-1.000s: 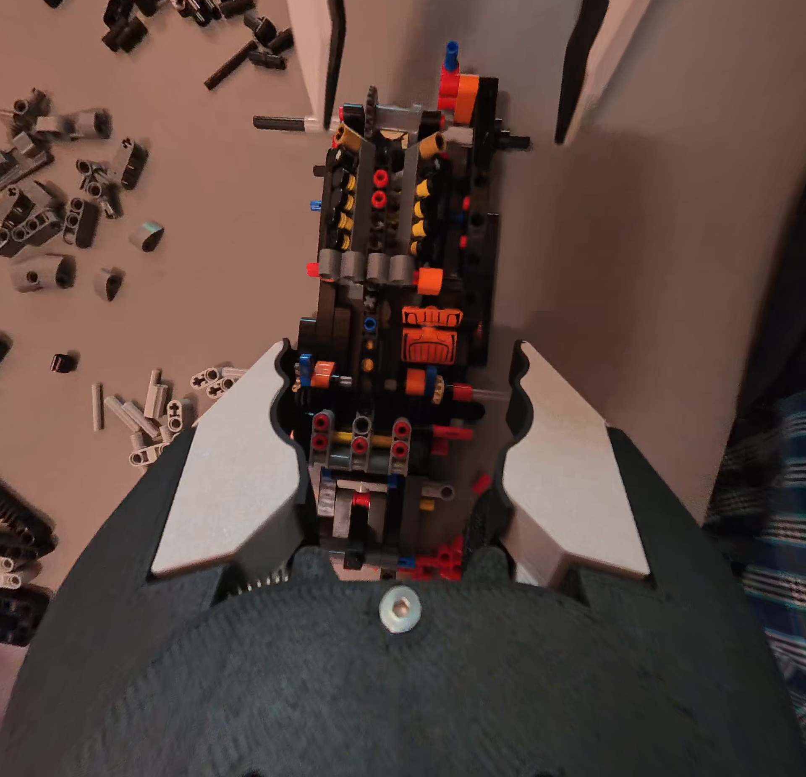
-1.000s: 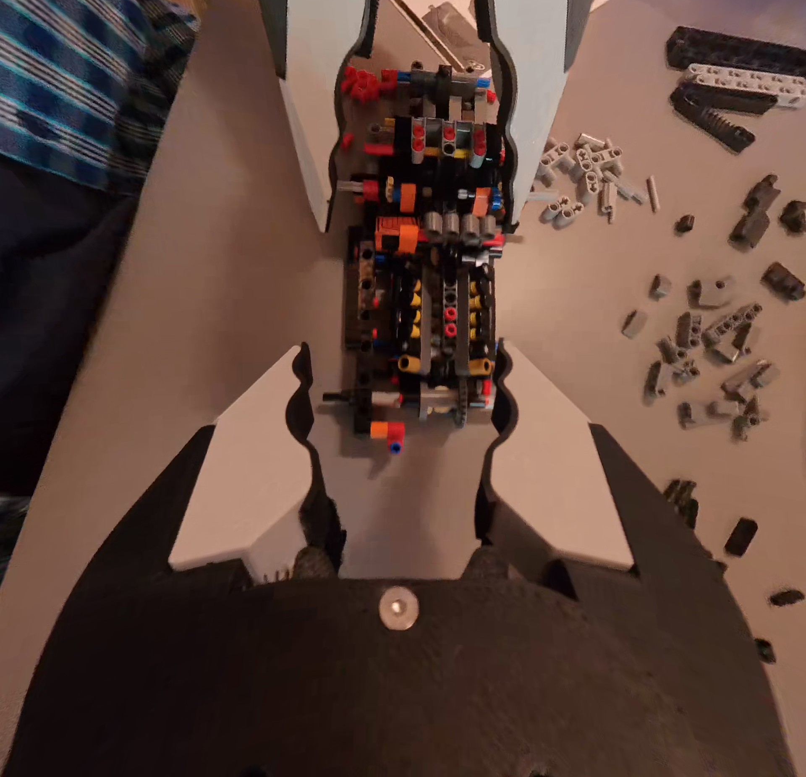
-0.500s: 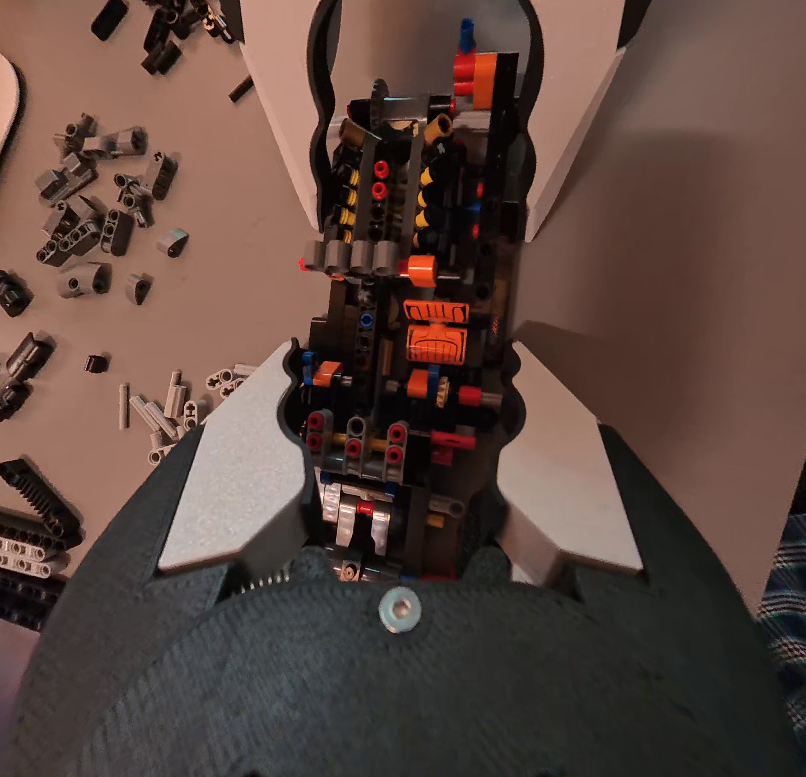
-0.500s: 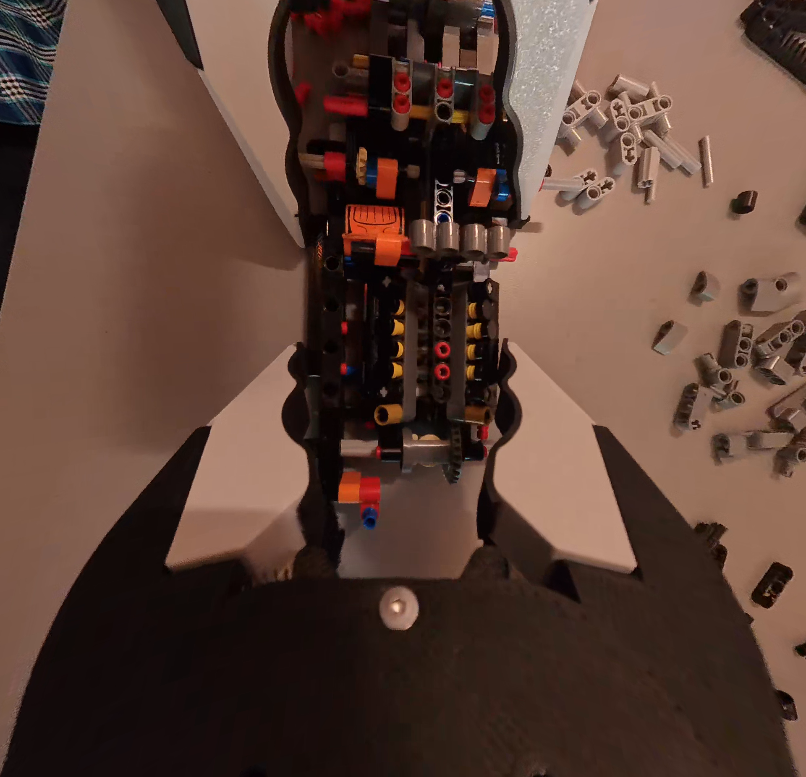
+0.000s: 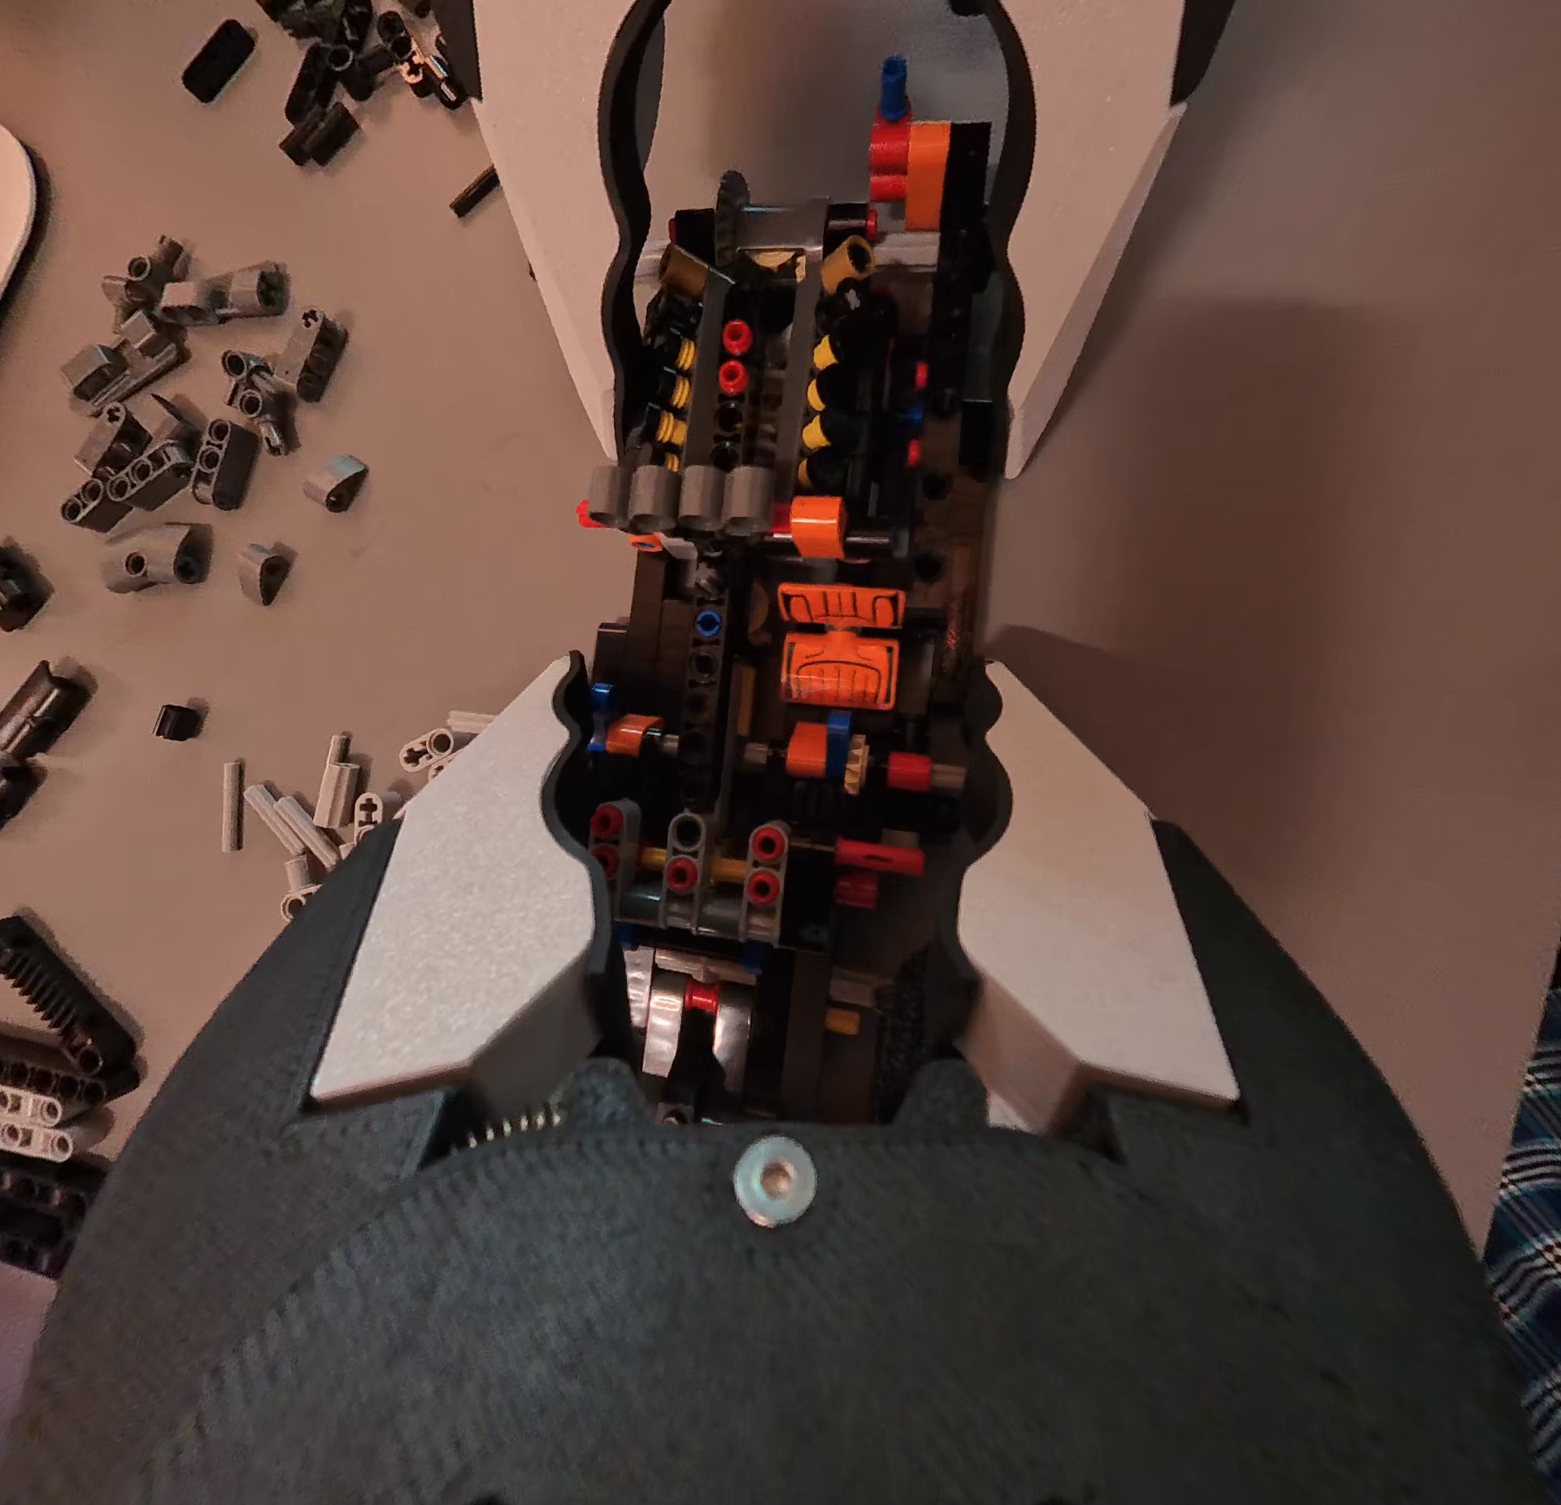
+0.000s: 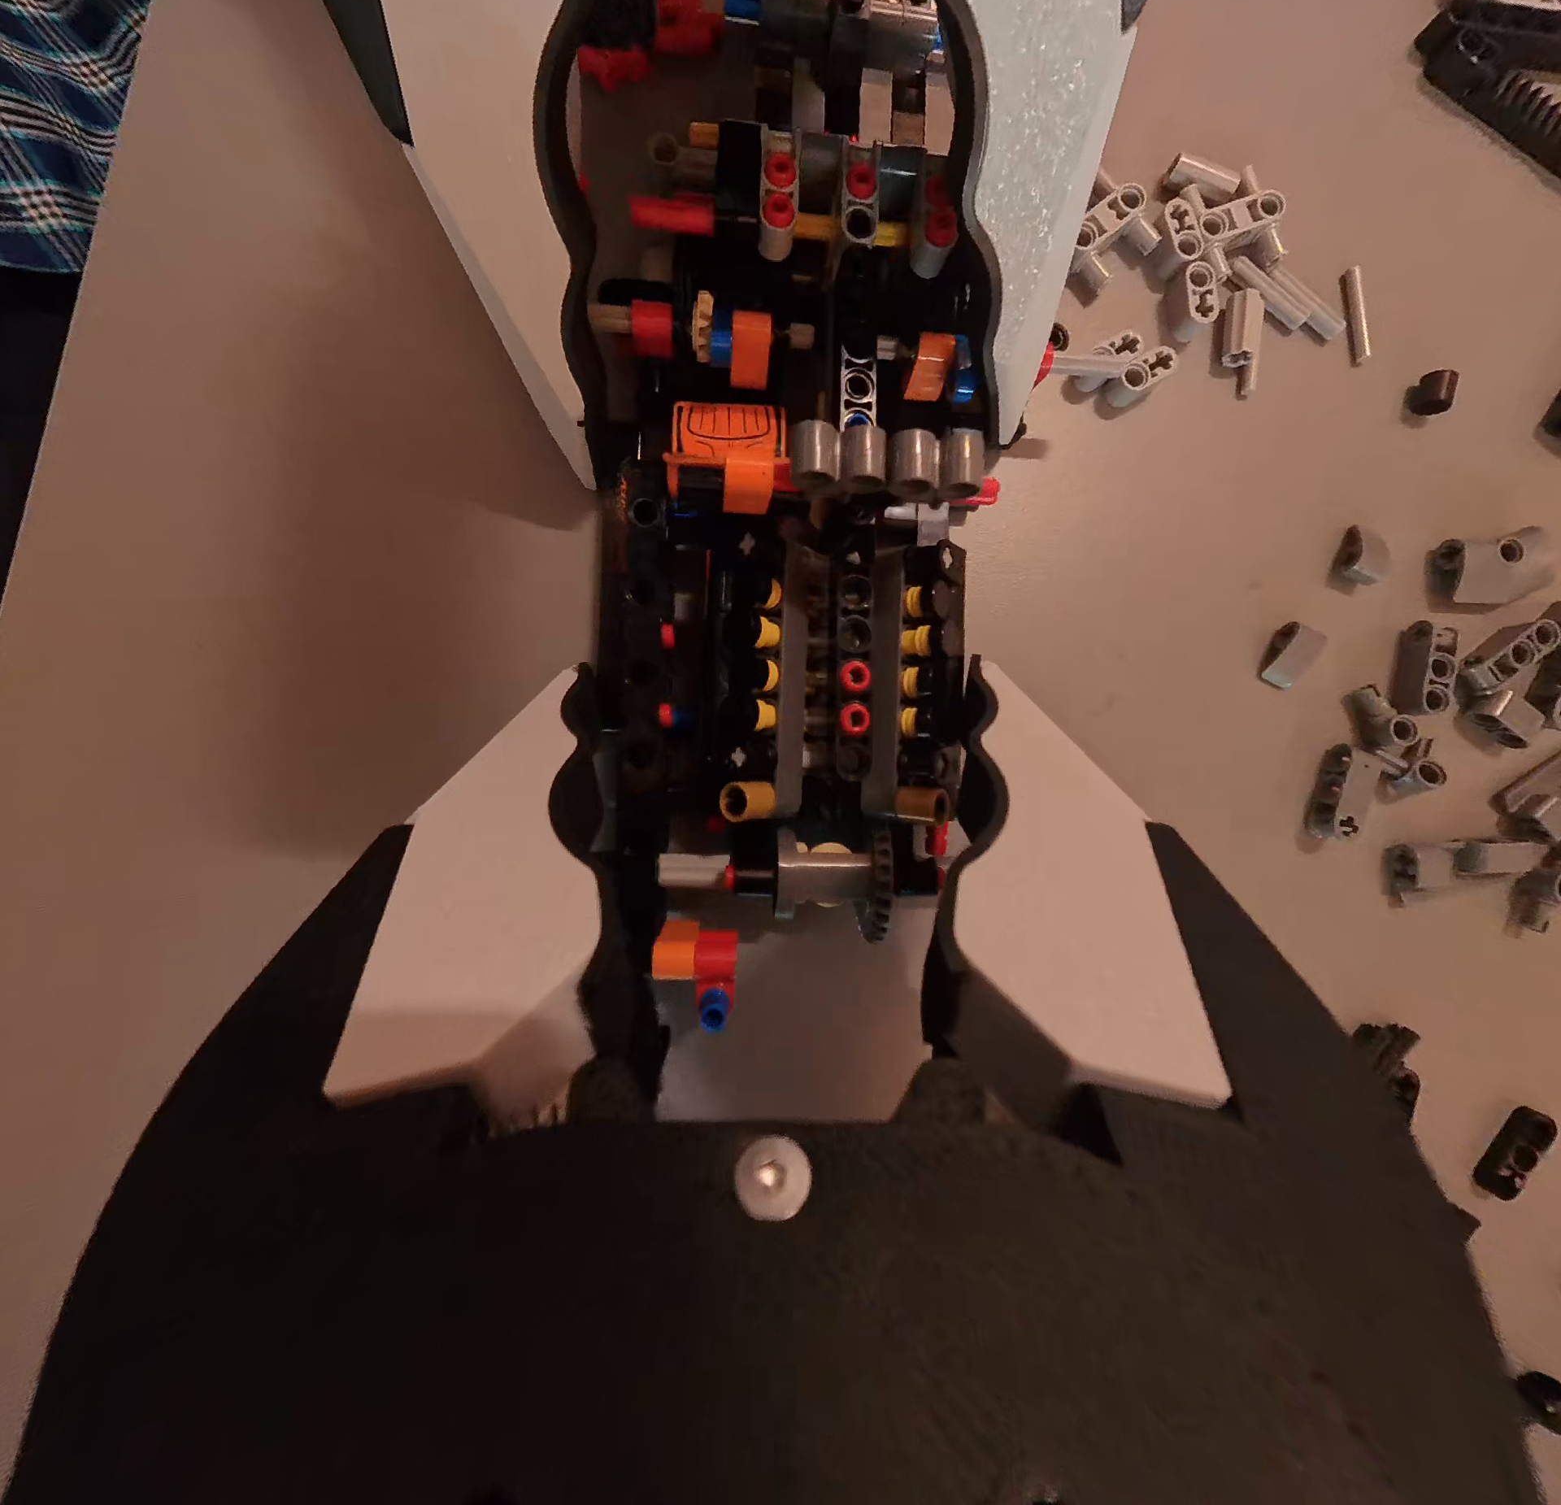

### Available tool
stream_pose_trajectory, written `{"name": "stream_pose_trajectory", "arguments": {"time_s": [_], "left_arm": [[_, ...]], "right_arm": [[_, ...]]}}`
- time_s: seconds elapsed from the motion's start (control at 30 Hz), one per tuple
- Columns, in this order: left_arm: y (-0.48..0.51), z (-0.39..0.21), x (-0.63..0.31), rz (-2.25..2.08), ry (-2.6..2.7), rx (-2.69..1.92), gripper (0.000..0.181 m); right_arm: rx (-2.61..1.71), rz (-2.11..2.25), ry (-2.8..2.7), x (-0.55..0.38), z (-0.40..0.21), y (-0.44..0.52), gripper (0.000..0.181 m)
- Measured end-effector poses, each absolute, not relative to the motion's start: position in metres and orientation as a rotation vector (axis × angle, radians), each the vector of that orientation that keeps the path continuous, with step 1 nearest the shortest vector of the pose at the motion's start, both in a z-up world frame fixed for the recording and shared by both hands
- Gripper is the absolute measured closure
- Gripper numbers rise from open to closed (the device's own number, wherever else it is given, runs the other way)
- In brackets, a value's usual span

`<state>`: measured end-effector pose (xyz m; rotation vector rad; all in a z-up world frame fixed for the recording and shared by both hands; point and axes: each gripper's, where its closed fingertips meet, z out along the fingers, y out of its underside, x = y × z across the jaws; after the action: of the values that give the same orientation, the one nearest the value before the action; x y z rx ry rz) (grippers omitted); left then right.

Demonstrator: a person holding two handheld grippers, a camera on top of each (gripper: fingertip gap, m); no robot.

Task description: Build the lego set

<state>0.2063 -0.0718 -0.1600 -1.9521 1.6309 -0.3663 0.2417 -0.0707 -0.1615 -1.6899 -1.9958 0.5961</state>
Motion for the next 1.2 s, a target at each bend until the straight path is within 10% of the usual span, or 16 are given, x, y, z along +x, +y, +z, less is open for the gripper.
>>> {"name": "stream_pose_trajectory", "arguments": {"time_s": [1.2], "left_arm": [[-0.081,-0.146,0.164,-0.387,1.593,-2.017,0.085]], "right_arm": [[-1.611,0.466,-2.081,0.213,-0.155,-0.068,0.102]]}}
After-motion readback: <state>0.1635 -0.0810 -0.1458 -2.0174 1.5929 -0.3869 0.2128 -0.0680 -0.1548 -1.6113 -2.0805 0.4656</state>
